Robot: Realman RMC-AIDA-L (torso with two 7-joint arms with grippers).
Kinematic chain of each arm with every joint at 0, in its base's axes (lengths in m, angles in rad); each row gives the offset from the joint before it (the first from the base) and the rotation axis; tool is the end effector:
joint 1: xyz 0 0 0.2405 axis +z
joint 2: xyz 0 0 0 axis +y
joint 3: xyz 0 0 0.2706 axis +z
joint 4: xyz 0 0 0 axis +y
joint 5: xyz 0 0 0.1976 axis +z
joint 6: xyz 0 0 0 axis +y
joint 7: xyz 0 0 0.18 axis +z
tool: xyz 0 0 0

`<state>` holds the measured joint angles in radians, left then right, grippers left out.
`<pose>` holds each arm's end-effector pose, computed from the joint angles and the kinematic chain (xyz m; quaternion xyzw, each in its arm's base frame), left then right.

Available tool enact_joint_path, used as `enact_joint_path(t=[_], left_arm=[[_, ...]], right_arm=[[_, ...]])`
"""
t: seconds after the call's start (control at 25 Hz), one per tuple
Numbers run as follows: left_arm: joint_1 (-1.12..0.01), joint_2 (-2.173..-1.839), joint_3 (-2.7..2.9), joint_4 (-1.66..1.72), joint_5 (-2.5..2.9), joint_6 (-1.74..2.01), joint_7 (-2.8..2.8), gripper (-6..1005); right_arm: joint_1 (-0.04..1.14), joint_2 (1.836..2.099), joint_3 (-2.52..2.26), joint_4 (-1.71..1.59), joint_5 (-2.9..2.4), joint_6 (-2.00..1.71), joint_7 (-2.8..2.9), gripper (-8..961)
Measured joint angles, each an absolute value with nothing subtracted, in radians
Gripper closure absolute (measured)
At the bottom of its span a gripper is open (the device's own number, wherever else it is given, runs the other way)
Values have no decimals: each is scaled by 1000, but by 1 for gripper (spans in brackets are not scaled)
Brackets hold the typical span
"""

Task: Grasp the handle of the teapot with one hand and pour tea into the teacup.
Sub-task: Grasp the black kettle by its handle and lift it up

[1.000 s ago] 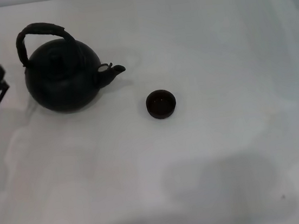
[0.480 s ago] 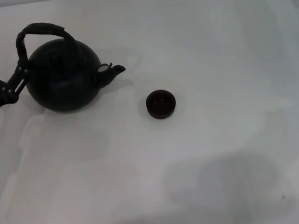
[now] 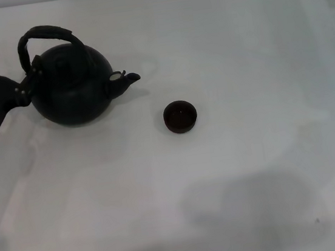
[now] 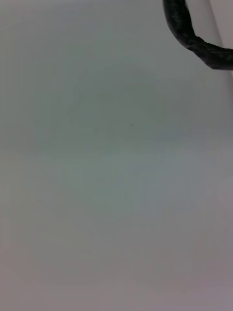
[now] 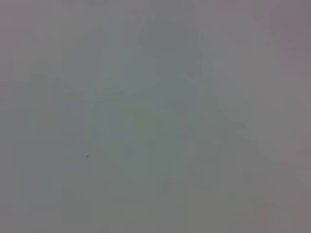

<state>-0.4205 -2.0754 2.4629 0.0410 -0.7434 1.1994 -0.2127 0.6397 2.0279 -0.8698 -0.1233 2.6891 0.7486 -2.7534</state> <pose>-0.3370 0.3398 -0.0439 -0.7792 -0.1976 -0.2512 0.5392 0.3512 0.4471 0.0327 -0.6531 0.3427 0.2425 0.6302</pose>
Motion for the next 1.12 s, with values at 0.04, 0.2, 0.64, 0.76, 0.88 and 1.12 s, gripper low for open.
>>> enact_joint_path(t=[0.04, 0.2, 0.64, 0.76, 0.88, 1.12], left_arm=[[-421, -2075, 2463, 41, -743, 1199, -213, 205], [-437, -2075, 2461, 42, -746, 1168, -210, 230], [-444, -2079, 2462, 61, -744, 1149, -122, 524], [-443, -2079, 2462, 61, -744, 1147, -121, 591], [-443, -2077, 2463, 59, -745, 1142, -120, 659], [-442, -2076, 2462, 59, -746, 1147, -120, 828]], right_arm=[[640, 2028, -870, -123, 2689, 749, -2753, 125], [640, 2028, -870, -123, 2689, 749, -2752, 125], [642, 2027, -870, -126, 2689, 742, -2729, 125], [648, 2026, -870, -124, 2689, 741, -2729, 125], [651, 2026, -870, -122, 2689, 741, -2729, 125], [654, 2027, -870, -120, 2689, 740, -2729, 125]])
